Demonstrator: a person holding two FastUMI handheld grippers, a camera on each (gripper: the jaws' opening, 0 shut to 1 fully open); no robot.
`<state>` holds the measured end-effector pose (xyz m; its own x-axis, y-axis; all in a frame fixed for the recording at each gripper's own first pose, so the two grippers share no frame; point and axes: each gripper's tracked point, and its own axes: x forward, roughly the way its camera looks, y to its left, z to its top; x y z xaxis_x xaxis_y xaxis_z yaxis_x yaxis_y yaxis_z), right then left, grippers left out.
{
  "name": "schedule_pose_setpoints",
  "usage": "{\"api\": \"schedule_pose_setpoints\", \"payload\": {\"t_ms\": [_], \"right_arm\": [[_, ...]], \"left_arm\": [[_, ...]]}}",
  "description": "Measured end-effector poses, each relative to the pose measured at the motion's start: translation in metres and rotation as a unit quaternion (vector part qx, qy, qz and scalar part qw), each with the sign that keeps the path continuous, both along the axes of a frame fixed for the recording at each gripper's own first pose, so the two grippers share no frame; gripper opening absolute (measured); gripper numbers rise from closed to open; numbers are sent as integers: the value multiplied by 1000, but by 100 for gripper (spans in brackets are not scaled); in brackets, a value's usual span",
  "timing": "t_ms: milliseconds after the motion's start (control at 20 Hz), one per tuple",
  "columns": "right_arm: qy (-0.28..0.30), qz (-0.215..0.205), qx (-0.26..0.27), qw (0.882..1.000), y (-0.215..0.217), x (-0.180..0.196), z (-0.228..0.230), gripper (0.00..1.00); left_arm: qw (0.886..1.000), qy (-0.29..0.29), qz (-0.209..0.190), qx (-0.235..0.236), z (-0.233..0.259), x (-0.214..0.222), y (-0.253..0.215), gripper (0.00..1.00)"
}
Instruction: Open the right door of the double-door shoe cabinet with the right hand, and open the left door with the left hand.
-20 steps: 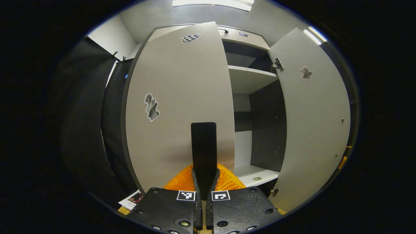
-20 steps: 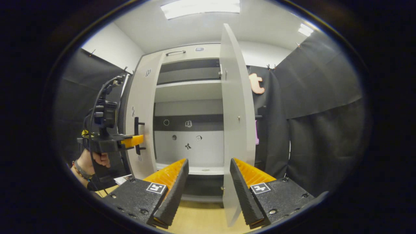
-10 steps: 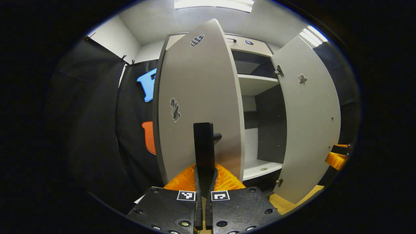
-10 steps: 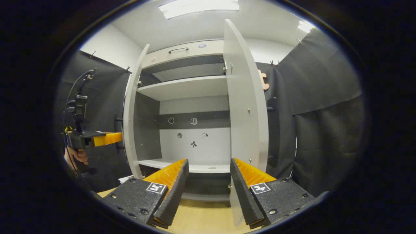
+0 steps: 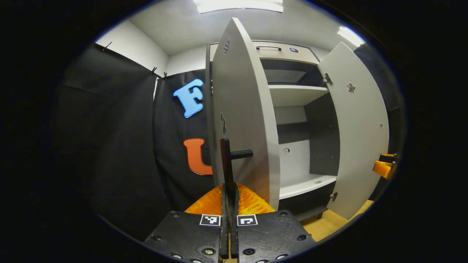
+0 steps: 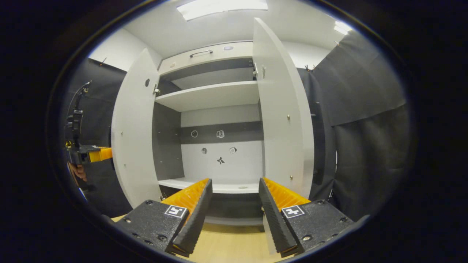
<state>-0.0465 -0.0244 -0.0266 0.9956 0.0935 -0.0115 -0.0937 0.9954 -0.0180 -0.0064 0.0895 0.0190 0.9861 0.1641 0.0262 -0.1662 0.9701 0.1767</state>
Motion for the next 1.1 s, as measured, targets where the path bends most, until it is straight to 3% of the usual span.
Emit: {"api": "schedule_pose_setpoints", "payload": {"t_ms": [50, 100, 150, 250, 700, 950, 1100], "right_arm": [[1, 0, -1, 1000, 2, 0, 0, 80], [1, 0, -2, 1000, 3, 1, 0, 80], [1, 1, -3, 1000, 4, 1, 0, 80], [0, 4, -6, 1000, 7, 1, -1, 80], [-4, 16, -36, 999, 31, -3, 2, 80], [-1, 20, -33, 999, 38, -2, -1, 80], [13, 22, -32, 999, 42, 3, -11, 80]], "left_arm": [[1000, 2, 10, 0, 0, -3, 10, 2], [1000, 1, 21, -2, -2, -5, 20, 12], [999, 1, 34, -2, -1, -8, 32, 2], [999, -6, 20, -39, -2, -7, 44, 0], [999, 3, -27, -42, -3, -11, 61, 0], [1000, 14, -12, -11, -3, -59, 69, 0], [997, 15, -65, -50, -8, -74, 22, 0]]}}
